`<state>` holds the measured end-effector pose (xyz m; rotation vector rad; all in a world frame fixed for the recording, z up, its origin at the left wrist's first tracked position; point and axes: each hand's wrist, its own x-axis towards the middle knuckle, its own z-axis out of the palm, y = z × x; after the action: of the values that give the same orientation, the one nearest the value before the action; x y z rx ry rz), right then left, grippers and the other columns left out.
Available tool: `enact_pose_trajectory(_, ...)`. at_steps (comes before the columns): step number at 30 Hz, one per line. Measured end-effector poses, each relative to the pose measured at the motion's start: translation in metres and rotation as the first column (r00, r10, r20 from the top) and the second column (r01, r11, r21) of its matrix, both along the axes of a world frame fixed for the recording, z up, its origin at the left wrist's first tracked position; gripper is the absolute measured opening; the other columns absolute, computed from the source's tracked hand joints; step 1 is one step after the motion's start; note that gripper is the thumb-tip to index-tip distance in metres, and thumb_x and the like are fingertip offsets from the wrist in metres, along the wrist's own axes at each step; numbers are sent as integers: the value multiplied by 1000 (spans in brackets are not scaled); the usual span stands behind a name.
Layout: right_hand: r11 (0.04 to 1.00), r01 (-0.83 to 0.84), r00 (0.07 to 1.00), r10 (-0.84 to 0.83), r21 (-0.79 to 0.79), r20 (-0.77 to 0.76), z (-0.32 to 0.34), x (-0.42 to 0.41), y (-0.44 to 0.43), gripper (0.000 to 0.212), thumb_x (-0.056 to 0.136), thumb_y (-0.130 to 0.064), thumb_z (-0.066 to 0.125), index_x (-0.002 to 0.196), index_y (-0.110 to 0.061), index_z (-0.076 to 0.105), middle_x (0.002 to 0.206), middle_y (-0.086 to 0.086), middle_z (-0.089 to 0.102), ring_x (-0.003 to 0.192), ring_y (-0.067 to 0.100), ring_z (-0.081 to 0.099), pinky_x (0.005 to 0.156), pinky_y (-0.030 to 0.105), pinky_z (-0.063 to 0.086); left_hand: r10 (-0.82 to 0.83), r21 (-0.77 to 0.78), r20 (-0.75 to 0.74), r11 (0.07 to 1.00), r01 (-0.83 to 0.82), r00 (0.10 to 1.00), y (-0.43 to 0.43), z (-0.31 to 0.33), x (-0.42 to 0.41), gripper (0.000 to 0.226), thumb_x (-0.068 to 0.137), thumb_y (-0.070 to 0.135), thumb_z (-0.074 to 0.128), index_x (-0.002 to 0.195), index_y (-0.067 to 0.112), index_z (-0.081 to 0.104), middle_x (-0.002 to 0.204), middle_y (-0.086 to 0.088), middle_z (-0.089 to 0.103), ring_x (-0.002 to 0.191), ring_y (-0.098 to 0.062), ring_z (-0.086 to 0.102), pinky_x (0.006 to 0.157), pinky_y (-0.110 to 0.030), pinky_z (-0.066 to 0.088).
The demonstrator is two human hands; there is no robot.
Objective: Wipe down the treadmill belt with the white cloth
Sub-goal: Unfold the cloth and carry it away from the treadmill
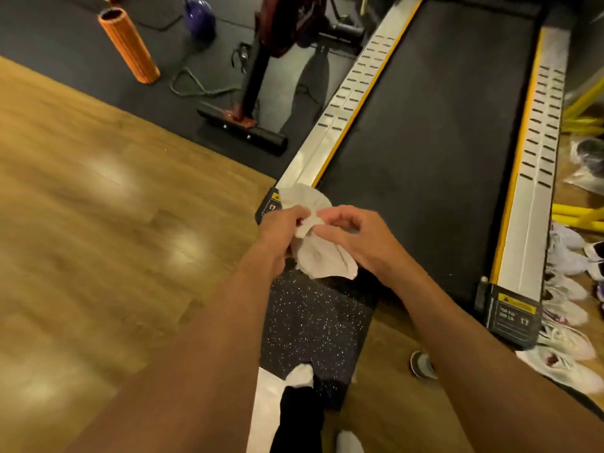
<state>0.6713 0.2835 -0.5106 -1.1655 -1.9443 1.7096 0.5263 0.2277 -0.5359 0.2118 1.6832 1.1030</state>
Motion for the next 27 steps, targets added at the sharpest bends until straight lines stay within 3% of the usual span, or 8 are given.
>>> enact_pose_trajectory(2, 993, -88, 995, 85, -82, -50, 41, 11, -14, 19, 85, -28, 70, 101, -19, 70, 100, 0, 71, 94, 13, 66, 82, 27, 53, -4, 8, -64, 1000, 5, 998, -29, 48, 2, 5, 78, 8, 54, 79, 6, 59, 65, -5, 56, 60, -20, 56, 54, -24, 45)
enact_pose_trajectory(5, 987, -134, 991, 135, 91, -4, 97, 8, -34, 24, 83, -21, 73, 107, -22, 67, 99, 1, 67, 86, 16, 64, 78, 25, 51, -28, 2, -160, 1000, 29, 987, -72, 119, 2, 19, 83, 2, 47, 68, 13, 47, 60, 0, 43, 46, -12, 42, 39, -17, 32)
enact_pose_trajectory(9, 932, -280, 959, 282, 231, 28, 163, -23, -80, 26, 80, -20, 75, 104, -20, 64, 91, -8, 65, 79, 7, 63, 67, 22, 49, 51, 47, -312, 998, -38, 949, -124, 203, -1, 20, 78, 4, 49, 61, 14, 42, 60, -2, 41, 58, -17, 41, 50, -24, 32)
enact_pose_trajectory(15, 878, -337, 927, 372, 339, -41, 240, -81, -155, 25, 77, -30, 76, 90, -15, 61, 88, 4, 67, 82, 22, 64, 74, 44, 52, 99, 82, -622, 995, -62, 777, -220, 295, -37, 18, 86, 6, 48, 74, 5, 61, 76, -10, 60, 74, -25, 55, 62, -34, 44)
enact_pose_trajectory(19, 805, -484, 832, 544, 342, -104, 291, -128, -230, 34, 72, -33, 77, 95, -25, 53, 88, -6, 61, 76, 8, 58, 65, 29, 48, 26, 28, -761, 1000, -6, 649, -318, 346, -72, 21, 76, 22, 49, 67, 10, 63, 71, -2, 60, 71, -14, 51, 63, -29, 40)
enact_pose_trajectory(21, 761, -528, 793, 601, 377, -100, 309, -151, -274, 30, 73, -34, 75, 94, -31, 54, 90, -2, 65, 81, 14, 63, 68, 36, 52, 38, 28, -800, 999, -26, 599, -376, 368, -84, 26, 70, 29, 49, 71, 11, 67, 70, 2, 62, 67, -8, 52, 64, -28, 41)
enact_pose_trajectory(24, 574, -659, 655, 756, 486, -5, 327, -179, -353, 17, 82, -25, 68, 89, -10, 65, 87, 16, 68, 82, 32, 64, 69, 46, 51, 149, 78, -824, 985, -151, 547, -465, 391, -92, 25, 82, 34, 65, 78, 9, 71, 77, -2, 67, 70, -9, 56, 66, -29, 45)
enact_pose_trajectory(27, 537, -677, 577, 812, 502, -90, 346, -200, -430, 18, 81, -23, 68, 83, -5, 66, 80, 15, 66, 69, 18, 60, 61, 35, 48, 371, 230, -769, 920, -316, 521, -555, 394, -88, 22, 85, 25, 70, 88, 4, 73, 77, -1, 65, 67, -2, 54, 64, -20, 44)
